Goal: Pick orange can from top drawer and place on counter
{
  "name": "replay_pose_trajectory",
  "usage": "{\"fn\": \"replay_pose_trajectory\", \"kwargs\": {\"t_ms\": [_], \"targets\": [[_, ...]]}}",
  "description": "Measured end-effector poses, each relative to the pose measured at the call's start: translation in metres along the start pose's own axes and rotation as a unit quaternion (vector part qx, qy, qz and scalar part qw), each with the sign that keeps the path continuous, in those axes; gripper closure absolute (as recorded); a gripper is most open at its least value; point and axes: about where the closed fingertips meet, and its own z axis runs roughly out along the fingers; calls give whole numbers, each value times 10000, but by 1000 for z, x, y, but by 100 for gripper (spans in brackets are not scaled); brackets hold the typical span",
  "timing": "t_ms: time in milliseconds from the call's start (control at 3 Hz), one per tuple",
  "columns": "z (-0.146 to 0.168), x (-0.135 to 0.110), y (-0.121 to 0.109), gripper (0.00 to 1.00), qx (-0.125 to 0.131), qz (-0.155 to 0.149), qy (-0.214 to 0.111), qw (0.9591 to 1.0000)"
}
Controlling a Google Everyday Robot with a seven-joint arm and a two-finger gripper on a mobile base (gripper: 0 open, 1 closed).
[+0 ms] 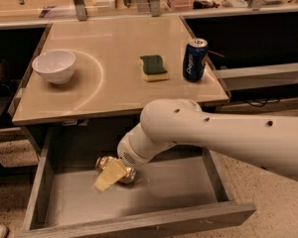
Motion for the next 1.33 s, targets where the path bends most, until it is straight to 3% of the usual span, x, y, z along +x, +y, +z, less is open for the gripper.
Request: {"fn": "replay_pose_trajectory", "kwargs": {"t_ms": [333, 667, 1333], "targets": [[26, 5, -1, 0, 345, 177, 2, 9992], [28, 2, 0, 0, 380, 362, -38, 9986], [52, 13, -8, 0, 368, 277, 2, 9989]]}}
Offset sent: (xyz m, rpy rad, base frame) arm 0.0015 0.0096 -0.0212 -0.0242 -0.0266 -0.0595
